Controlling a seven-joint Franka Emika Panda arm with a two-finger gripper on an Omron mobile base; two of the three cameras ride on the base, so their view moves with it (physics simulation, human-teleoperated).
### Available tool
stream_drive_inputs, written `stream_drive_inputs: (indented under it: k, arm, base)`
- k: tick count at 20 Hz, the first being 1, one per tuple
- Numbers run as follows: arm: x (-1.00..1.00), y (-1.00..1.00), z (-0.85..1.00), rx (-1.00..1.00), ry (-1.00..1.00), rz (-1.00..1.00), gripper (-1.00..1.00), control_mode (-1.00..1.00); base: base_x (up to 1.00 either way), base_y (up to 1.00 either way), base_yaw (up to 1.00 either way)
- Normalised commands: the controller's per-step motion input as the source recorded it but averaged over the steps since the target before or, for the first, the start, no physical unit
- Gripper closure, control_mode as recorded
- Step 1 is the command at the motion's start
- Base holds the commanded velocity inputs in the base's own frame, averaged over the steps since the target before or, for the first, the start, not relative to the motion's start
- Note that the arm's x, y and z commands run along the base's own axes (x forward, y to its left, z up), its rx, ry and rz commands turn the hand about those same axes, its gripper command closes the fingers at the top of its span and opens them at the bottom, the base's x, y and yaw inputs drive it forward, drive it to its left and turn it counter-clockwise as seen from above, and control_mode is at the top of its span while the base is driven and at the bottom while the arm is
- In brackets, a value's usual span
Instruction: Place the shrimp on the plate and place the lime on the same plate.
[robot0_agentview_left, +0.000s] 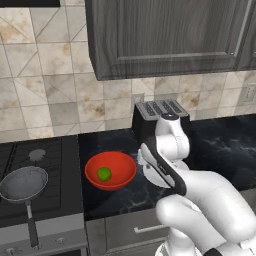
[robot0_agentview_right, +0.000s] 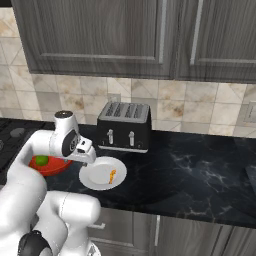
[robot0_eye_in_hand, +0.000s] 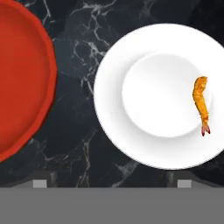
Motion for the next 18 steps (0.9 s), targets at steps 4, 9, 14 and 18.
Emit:
stream_drive_inputs:
  k: [4,9,14,18]
  arm:
    - [-0.2,0.56,0.09,0.07,0.0,0.0,-1.0,-1.0]
    - [-0.05,0.54,0.12,0.06,0.0,0.0,-1.0,-1.0]
    - [0.0,0.6,0.11,0.03,0.0,0.0,-1.0,-1.0]
    - [0.0,0.51,0.2,0.02,0.0,0.0,-1.0,-1.0]
  base:
    - [0.0,0.0,0.0]
    - [0.0,0.0,0.0]
    - [0.0,0.0,0.0]
    - [0.0,0.0,0.0]
